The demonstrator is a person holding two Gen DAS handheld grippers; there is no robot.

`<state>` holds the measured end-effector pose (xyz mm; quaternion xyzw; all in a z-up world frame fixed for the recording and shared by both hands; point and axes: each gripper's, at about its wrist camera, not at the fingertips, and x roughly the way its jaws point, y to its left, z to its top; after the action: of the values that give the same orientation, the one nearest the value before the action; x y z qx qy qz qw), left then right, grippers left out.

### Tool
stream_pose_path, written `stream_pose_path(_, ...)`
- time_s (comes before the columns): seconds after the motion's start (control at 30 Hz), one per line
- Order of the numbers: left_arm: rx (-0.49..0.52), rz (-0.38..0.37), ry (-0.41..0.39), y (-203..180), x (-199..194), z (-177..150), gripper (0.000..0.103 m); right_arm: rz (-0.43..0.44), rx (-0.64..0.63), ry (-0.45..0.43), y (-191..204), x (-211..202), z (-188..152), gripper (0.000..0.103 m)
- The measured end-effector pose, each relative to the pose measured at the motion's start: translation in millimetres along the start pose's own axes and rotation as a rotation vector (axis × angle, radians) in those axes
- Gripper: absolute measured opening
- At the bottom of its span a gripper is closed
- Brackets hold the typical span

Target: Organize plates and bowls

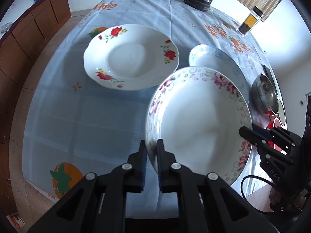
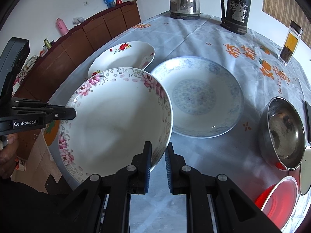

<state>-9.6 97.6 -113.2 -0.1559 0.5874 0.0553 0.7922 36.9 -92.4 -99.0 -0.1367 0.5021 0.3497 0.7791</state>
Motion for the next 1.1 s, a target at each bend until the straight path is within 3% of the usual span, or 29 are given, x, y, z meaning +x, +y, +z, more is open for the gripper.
stream_pose_path(1.1,0.08,-0.024,-0.012,-32.3,4.1,32.4,0.006,-0.045,0.066,-0.041,-40.2,-7.8,7.9,0.015)
